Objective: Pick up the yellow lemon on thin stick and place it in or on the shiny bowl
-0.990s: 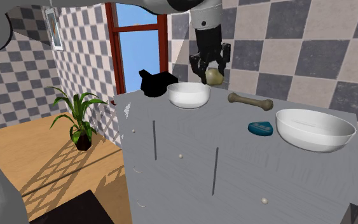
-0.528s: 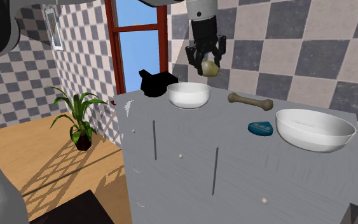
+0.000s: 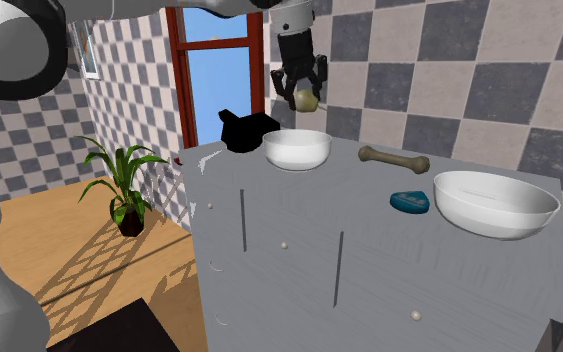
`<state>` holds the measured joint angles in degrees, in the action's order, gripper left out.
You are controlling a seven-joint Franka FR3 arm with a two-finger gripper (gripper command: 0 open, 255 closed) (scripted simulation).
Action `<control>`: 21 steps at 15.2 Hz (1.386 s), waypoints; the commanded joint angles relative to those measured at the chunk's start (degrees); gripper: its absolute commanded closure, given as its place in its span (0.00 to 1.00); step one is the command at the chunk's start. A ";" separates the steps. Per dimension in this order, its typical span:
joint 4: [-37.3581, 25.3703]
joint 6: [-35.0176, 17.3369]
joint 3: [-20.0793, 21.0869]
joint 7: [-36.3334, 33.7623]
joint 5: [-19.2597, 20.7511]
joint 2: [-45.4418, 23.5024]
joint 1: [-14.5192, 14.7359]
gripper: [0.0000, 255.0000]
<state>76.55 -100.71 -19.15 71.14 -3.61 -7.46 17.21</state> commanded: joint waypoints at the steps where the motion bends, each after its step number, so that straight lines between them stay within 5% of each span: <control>1: -3.68 1.10 0.83 -2.20 -0.10 -2.59 0.99 1.00; 3: -8.12 2.52 1.68 -4.48 -0.20 -5.68 2.05 1.00; 21: 9.92 -11.13 2.01 -5.18 1.44 -1.10 3.41 1.00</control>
<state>86.38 -111.72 -17.14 65.96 -2.17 -8.57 20.61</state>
